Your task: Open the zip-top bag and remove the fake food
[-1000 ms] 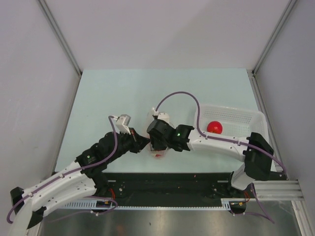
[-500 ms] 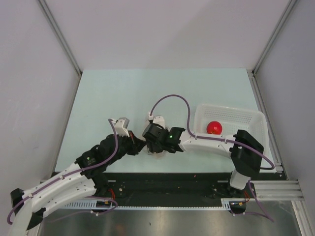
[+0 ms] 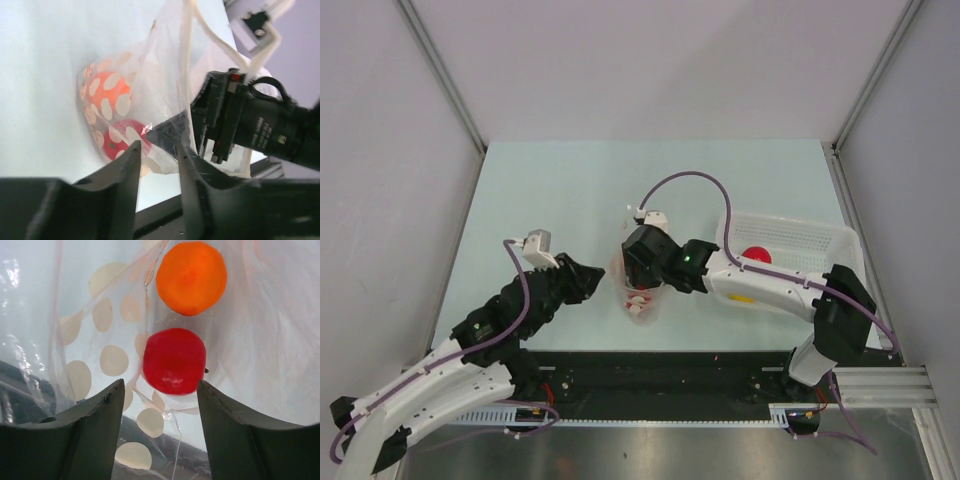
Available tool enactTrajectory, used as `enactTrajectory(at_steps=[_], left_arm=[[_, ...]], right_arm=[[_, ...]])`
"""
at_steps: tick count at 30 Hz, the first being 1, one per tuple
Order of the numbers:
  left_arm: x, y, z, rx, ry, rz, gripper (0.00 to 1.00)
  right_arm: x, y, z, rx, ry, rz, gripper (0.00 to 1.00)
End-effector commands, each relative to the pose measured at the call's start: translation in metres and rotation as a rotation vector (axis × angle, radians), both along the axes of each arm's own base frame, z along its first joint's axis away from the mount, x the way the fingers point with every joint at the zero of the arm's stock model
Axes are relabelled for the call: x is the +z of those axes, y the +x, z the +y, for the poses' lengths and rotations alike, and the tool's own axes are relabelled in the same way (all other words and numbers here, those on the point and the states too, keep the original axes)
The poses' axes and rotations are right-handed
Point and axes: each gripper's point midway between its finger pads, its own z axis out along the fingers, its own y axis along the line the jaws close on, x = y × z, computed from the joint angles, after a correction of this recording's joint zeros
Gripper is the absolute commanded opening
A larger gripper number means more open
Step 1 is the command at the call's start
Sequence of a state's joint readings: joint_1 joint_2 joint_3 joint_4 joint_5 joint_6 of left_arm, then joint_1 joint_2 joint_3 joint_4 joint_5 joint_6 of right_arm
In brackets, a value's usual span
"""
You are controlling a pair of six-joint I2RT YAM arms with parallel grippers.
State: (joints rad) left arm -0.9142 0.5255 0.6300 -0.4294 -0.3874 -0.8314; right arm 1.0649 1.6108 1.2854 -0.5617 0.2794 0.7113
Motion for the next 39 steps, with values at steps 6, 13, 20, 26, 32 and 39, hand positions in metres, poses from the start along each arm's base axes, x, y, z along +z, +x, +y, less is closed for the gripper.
enactTrajectory(at_steps=[6, 13, 20, 26, 32, 39], left_arm=[[-0.088, 0.017, -0.002, 0.116, 0.119, 0.182, 0.11], [-0.129, 0.023, -0.020, 0.057, 0.139, 0.229, 0.11], [-0.126, 0.035, -0.027, 0.054, 0.153, 0.190, 0.13], [-0.137, 0.048, -0.026, 0.067, 0.178, 0.199, 0.17], [-0.156, 0.054, -0.033, 0.031, 0.216, 0.229, 0.15], [-0.151, 0.041, -0.026, 0.025, 0.188, 0.242, 0.25]], right_arm=[[-0.021, 0.007, 0.014, 0.069, -0.038, 0.039, 0.56], [-0.046, 0.003, 0.017, 0.093, -0.039, 0.097, 0.63], [-0.055, 0.013, 0.021, 0.097, -0.039, 0.081, 0.73], [-0.070, 0.023, 0.024, 0.098, -0.040, 0.106, 0.77], [-0.090, 0.028, 0.028, 0.106, -0.055, 0.139, 0.78], [-0.060, 0.034, 0.018, 0.071, -0.042, 0.076, 0.51]])
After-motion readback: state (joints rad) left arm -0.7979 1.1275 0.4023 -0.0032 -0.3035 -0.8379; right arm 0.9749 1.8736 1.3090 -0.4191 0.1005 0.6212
